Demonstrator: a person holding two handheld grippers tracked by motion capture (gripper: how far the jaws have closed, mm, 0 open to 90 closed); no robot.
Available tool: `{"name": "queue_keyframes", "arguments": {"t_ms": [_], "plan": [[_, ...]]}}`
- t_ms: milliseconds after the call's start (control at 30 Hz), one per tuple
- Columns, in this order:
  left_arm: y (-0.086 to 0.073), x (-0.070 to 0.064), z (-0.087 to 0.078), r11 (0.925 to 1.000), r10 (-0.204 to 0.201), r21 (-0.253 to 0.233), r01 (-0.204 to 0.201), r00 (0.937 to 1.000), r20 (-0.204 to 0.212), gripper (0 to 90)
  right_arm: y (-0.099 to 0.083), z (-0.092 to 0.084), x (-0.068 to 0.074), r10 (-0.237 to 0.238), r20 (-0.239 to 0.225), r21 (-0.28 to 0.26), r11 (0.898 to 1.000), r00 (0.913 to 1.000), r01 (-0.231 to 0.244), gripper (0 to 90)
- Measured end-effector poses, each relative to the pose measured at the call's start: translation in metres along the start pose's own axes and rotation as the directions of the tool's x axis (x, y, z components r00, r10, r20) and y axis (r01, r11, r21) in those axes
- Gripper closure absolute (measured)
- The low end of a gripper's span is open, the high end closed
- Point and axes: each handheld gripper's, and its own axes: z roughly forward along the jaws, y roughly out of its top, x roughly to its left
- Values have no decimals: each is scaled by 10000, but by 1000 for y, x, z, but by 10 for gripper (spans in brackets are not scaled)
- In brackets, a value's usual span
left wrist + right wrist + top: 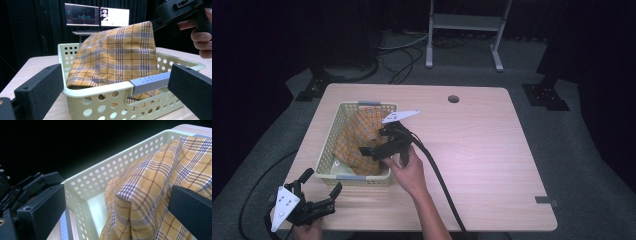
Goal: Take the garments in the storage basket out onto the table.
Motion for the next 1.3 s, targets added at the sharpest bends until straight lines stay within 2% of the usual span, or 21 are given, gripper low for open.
{"name": "queue_keyframes", "arguments": {"t_ms": [133, 200, 367, 533, 600, 767, 1000, 1300], "plan": [[0, 0, 0, 10000, -23, -18, 23, 10000, 3, 1, -1, 4, 0, 59, 301, 211, 9998, 9995, -65, 14], [0, 0, 0, 10000, -10, -8, 10, 10000, 11, 1, -2, 7, -1, 58, 336, 380, 9993, 9994, -71, 51], [0, 0, 0, 10000, -21, -25, 21, 10000, 12, 1, -2, 12, 0, 35, 643, 430, 9991, 9979, -63, 52], [0, 0, 0, 10000, -11, -8, 11, 10000, 16, 1, -3, 16, 0, -67, 718, 742, 9972, 9974, 13, 147], [0, 0, 0, 10000, -1, -2, 1, 10000, 15, 1, -4, 17, 0, -107, 821, 800, 9968, 9966, 41, 213], [0, 0, 0, 10000, -25, -25, 25, 10000, 16, 1, -5, 18, 0, -203, 1120, 1019, 9948, 9935, 88, 292], [0, 0, 0, 10000, 3, 12, -3, 10000, 18, 1, -5, 15, -4, 208, 1405, 1183, 9923, 9899, -376, 453], [0, 0, 0, 10000, 1, 12, -1, 10000, 15, 1, -6, 16, -4, 141, 1506, 1254, 9915, 9885, -332, 513]]}}
